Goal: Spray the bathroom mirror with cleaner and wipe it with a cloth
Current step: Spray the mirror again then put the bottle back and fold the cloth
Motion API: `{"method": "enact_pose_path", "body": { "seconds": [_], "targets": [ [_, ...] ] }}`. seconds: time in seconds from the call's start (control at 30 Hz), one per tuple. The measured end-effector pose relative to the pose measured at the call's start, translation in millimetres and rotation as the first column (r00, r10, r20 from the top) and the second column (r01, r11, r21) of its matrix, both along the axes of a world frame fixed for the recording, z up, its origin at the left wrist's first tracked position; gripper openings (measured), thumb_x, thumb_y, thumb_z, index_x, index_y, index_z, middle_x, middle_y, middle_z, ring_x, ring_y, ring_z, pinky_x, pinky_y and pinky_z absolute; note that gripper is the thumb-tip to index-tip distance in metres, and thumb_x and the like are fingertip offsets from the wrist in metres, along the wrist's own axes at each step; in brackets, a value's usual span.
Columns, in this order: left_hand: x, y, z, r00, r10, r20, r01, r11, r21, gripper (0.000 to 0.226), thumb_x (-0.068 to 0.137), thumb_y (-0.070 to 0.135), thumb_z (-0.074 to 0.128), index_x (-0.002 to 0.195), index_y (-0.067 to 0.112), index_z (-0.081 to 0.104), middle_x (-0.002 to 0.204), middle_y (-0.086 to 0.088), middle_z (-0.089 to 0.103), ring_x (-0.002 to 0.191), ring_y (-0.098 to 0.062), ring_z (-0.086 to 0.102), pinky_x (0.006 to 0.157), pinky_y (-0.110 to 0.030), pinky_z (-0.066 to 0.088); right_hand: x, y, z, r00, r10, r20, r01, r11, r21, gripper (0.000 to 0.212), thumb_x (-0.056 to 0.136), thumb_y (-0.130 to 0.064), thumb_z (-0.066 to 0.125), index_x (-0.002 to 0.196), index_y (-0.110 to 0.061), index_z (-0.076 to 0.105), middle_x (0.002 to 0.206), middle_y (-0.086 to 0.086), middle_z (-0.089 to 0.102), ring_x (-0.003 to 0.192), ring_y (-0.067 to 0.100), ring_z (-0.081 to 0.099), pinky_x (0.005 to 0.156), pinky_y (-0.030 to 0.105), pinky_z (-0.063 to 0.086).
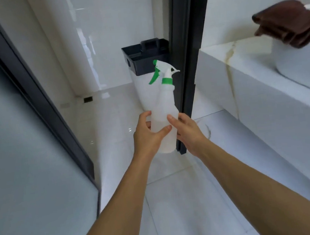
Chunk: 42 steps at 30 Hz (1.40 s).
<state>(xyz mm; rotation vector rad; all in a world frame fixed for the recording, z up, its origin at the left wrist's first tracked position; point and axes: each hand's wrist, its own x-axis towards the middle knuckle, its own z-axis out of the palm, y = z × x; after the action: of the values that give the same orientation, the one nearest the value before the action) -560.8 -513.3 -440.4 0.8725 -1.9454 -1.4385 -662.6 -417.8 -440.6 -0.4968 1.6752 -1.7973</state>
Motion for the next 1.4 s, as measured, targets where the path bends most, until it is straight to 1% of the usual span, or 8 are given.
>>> {"method": "enact_pose_path", "body": {
  "seconds": [0.13, 0.27, 0.53, 0.67, 0.77, 1.1, 1.23, 1.4],
  "targets": [
    [-11, 9, -65, 0.998, -0.054, 0.039, 0.055, 0.998, -0.009, 0.061, 0.079, 0.047, 0.078, 0.132, 0.039, 0.048, 0.106, 0.015, 0.060, 0.092, 0.002, 0.058, 0.067, -0.020, 0.045, -3, 14, -67, 0.998, -0.038, 0.044, 0.038, 0.999, 0.004, 0.046, 0.093, -0.033, 0.067, 0.129, -0.006, 0.056, 0.126, 0.016, 0.066, 0.114, 0.031, 0.066, 0.102, 0.051, 0.051],
    [-24, 14, -109, 0.990, -0.116, 0.078, 0.118, 0.993, -0.021, 0.051, 0.091, 0.039, 0.065, 0.139, 0.032, 0.051, 0.119, 0.003, 0.066, 0.101, -0.017, 0.062, 0.077, -0.030, 0.048, -8, 28, -113, 0.995, -0.060, 0.079, 0.059, 0.998, 0.010, 0.042, 0.097, -0.035, 0.061, 0.129, -0.008, 0.057, 0.125, 0.012, 0.068, 0.111, 0.028, 0.068, 0.095, 0.044, 0.055],
    [-42, 39, -166, 0.935, -0.260, 0.242, 0.283, 0.957, -0.062, 0.048, 0.097, 0.036, 0.057, 0.143, 0.024, 0.050, 0.130, -0.002, 0.061, 0.113, -0.023, 0.059, 0.085, -0.029, 0.043, -7, 63, -174, 0.976, -0.137, 0.168, 0.120, 0.987, 0.107, 0.043, 0.098, -0.045, 0.054, 0.129, -0.015, 0.055, 0.116, 0.003, 0.070, 0.103, 0.022, 0.070, 0.081, 0.033, 0.058],
    [-66, 60, -173, 0.883, -0.333, 0.330, 0.393, 0.909, -0.136, 0.050, 0.099, 0.039, 0.054, 0.146, 0.023, 0.047, 0.138, -0.004, 0.058, 0.121, -0.026, 0.057, 0.096, -0.036, 0.048, -16, 89, -185, 0.949, -0.213, 0.231, 0.183, 0.973, 0.142, 0.048, 0.098, -0.049, 0.050, 0.131, -0.014, 0.054, 0.122, 0.007, 0.067, 0.111, 0.029, 0.065, 0.093, 0.043, 0.056],
    [-89, 85, -170, 0.851, -0.396, 0.346, 0.472, 0.865, -0.172, 0.052, 0.100, 0.041, 0.051, 0.149, 0.023, 0.044, 0.143, -0.004, 0.055, 0.125, -0.028, 0.054, 0.101, -0.042, 0.048, -28, 116, -185, 0.924, -0.286, 0.253, 0.256, 0.956, 0.144, 0.050, 0.099, -0.050, 0.047, 0.133, -0.014, 0.052, 0.124, 0.009, 0.066, 0.111, 0.031, 0.065, 0.085, 0.043, 0.058],
    [-138, 188, -175, 0.765, -0.514, 0.388, 0.625, 0.739, -0.252, 0.038, 0.098, 0.046, 0.052, 0.126, 0.021, 0.051, 0.127, -0.002, 0.063, 0.113, -0.029, 0.059, 0.084, -0.036, 0.046, -48, 239, -200, 0.769, -0.442, 0.462, 0.491, 0.871, 0.016, 0.042, 0.107, -0.034, 0.038, 0.136, -0.006, 0.047, 0.128, 0.023, 0.061, 0.110, 0.040, 0.066, 0.084, 0.052, 0.057],
    [-153, 219, -171, 0.717, -0.604, 0.348, 0.692, 0.677, -0.250, 0.040, 0.098, 0.045, 0.052, 0.129, 0.020, 0.051, 0.130, -0.003, 0.062, 0.116, -0.029, 0.058, 0.090, -0.038, 0.050, -50, 274, -197, 0.725, -0.521, 0.451, 0.583, 0.812, 0.001, 0.040, 0.107, -0.031, 0.037, 0.135, -0.007, 0.052, 0.129, 0.021, 0.062, 0.109, 0.039, 0.067, 0.079, 0.050, 0.059],
    [-169, 256, -163, 0.655, -0.688, 0.311, 0.754, 0.618, -0.222, 0.041, 0.099, 0.042, 0.052, 0.130, 0.016, 0.051, 0.135, -0.005, 0.060, 0.119, -0.030, 0.057, 0.095, -0.038, 0.049, -53, 317, -184, 0.700, -0.608, 0.374, 0.642, 0.766, 0.043, 0.039, 0.106, -0.030, 0.042, 0.137, -0.011, 0.054, 0.134, 0.017, 0.060, 0.117, 0.039, 0.062, 0.091, 0.053, 0.053]
  ]
}}
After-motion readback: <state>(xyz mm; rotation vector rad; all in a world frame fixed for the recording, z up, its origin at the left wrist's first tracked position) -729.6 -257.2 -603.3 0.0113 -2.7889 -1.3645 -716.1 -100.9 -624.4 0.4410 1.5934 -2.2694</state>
